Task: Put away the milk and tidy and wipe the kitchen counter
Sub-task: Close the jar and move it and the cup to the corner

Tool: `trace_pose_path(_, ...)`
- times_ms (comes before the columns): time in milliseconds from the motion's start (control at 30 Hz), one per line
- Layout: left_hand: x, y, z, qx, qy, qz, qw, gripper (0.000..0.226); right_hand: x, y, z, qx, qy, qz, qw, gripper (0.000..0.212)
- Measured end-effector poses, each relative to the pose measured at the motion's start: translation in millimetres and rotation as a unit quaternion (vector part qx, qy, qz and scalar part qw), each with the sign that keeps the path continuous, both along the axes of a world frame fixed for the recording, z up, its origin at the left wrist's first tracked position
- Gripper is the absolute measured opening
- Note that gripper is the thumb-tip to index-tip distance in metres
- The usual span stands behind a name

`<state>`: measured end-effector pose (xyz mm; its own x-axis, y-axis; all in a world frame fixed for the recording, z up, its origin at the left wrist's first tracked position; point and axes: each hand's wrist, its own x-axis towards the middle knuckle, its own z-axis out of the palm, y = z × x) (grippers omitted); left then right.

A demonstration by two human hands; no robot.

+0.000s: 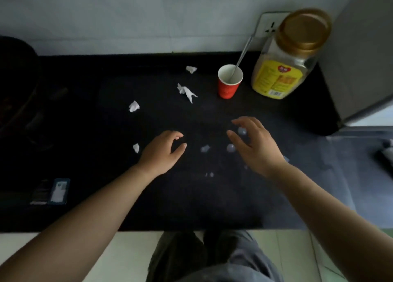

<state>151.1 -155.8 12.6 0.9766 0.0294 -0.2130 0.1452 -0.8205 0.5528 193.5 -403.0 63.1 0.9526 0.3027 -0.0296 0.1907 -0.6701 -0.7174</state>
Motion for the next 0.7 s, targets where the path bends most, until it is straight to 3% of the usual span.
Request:
trace_pose_path(200, 66.6, -2.3, -24.7, 0.101, -0.087, -0.021, 0.991, 0.044, 72.8, 10.4, -28.0, -0.021, -0.001, -0.046, 0.999, 0.047)
trace_pose_path(367, 91.3, 10.9, -54.0, 0.194, -0.049, -0.021, 0.98, 0.054, 107.5, 16.5, -57.9, -0.005, 0.002, -0.119, 0.993, 0.058)
trace_pose_path(700, 87.7, 15.2, -72.2, 0.168, -0.065, -0.003, 0.984, 0.057, 156.0, 38.6, -87.0, 0.074, -0.006, -0.214, 0.974, 0.095)
